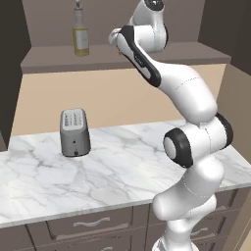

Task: Retrieve the bottle and the shaker from the cabinet and place them next to the mixing bowl on the counter. Then add garlic from the fridge to the mixing bowl.

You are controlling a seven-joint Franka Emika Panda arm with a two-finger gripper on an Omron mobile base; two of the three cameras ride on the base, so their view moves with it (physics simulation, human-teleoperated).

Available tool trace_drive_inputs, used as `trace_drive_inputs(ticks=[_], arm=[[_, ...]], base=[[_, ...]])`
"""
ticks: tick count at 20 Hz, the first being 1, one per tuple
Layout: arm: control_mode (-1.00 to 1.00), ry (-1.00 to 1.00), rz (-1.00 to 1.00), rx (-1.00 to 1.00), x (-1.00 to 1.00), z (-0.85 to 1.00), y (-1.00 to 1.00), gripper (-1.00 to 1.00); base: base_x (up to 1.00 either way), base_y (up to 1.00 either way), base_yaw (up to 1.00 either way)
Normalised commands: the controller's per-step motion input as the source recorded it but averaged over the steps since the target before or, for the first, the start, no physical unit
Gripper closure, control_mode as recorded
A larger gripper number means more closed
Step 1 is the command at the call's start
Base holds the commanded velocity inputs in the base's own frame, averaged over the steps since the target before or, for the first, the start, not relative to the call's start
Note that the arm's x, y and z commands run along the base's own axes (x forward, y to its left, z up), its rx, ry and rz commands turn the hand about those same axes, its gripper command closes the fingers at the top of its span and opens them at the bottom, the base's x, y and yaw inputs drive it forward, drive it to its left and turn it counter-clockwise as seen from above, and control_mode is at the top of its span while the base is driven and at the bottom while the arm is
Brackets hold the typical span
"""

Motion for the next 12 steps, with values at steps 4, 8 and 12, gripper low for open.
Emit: trace_drive_inputs(ticks=[4, 8, 12], arm=[[-1.00, 0.00, -0.03, 0.02, 0.29, 0.06, 0.02, -1.00], [-1.00, 0.00, -0.05, 0.02, 0.05, 0.33, 0.00, -1.00], [-1.00, 0.00, -0.05, 0.01, 0.00, 0.40, 0.01, -1.00]], base=[[0.00, 0.00, 0.00], [0.00, 0.00, 0.00], [0.00, 0.00, 0.00]])
